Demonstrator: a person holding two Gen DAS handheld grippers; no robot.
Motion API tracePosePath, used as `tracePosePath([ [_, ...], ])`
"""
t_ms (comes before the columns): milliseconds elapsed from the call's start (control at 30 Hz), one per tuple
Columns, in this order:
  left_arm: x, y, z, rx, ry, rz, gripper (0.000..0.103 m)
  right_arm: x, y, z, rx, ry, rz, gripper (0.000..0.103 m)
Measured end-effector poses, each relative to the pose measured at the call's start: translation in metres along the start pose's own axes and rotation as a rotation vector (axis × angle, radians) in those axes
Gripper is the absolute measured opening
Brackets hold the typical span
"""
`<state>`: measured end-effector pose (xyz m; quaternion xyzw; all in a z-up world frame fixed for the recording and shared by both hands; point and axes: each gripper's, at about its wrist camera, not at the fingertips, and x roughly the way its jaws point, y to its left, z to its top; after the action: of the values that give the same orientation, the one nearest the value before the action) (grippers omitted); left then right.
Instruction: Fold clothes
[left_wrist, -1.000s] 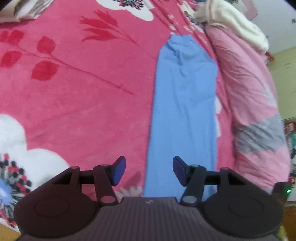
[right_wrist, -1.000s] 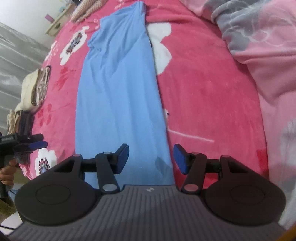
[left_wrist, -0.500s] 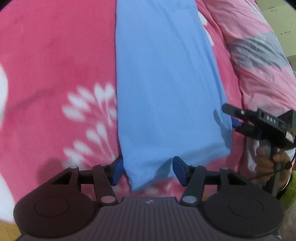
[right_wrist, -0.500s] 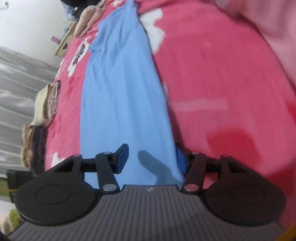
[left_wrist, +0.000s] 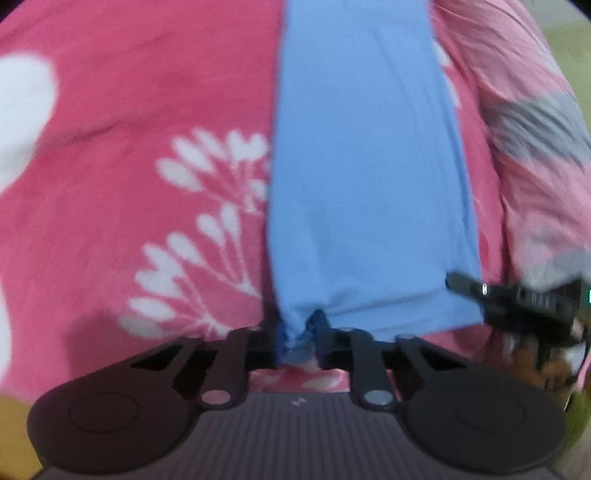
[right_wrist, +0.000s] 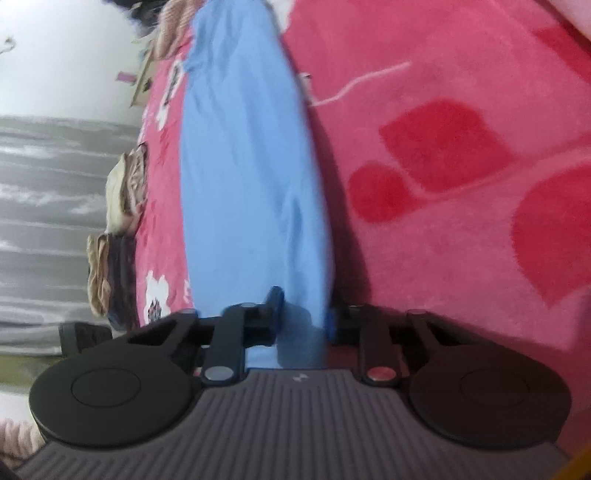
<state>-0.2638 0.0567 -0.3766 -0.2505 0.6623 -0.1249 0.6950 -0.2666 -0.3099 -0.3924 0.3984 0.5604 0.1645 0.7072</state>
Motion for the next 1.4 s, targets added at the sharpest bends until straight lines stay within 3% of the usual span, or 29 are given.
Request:
tracePosePath([
  [133, -0.027, -0.019, -0.002, -0.058, -0.053, 0.013, 0.005, -0.013, 0.018, -0.005, 0.033, -0.020, 0.021, 0.006],
  [267, -0.093, -0.043, 0.000, -0.119, -0.154, -0.116, 0.005, -0.046, 0.055, -0.003, 0.111, -0.086, 0.136, 0.006],
  [333, -0.125, -0.049, 0.022, -0.162, -0.212, -0.189, 0.005, -0.057, 0.081, 0.010, 0.132, -0.113, 0.181, 0.006],
  [433, -0.165, -0.062, 0.092, -0.201, -0.329, -0.283, 0.005, -0.064, 0.131, 0.058, 0.110, -0.172, 0.253, 0.006],
  [533, -0.209, -0.083, 0.192, -0.225, -0.446, -0.374, 0.005, -0.066, 0.197, 0.140, 0.023, -0.230, 0.302, 0.006],
  [667, -0.291, -0.142, 0.327, -0.163, -0.599, -0.443, 0.005, -0.086, 0.307, 0.265, -0.111, -0.346, 0.336, 0.006],
  [733, -0.339, -0.185, 0.371, -0.101, -0.686, -0.478, 0.005, -0.108, 0.368, 0.312, -0.188, -0.411, 0.358, 0.006],
  [800, -0.381, -0.219, 0.386, -0.021, -0.769, -0.498, 0.005, -0.133, 0.420, 0.342, -0.269, -0.463, 0.388, 0.006],
  [900, -0.421, -0.254, 0.381, 0.067, -0.843, -0.533, 0.005, -0.173, 0.469, 0.344, -0.394, -0.510, 0.462, 0.006],
  [1033, -0.436, -0.255, 0.331, 0.125, -0.856, -0.528, 0.005, -0.204, 0.474, 0.318, -0.468, -0.509, 0.522, 0.006],
  [1200, -0.409, -0.223, 0.230, 0.122, -0.795, -0.453, 0.005, -0.201, 0.426, 0.263, -0.468, -0.421, 0.517, 0.006],
  [1400, -0.314, -0.150, 0.105, -0.013, -0.606, -0.339, 0.005, -0.169, 0.310, 0.157, -0.360, -0.236, 0.444, 0.006],
])
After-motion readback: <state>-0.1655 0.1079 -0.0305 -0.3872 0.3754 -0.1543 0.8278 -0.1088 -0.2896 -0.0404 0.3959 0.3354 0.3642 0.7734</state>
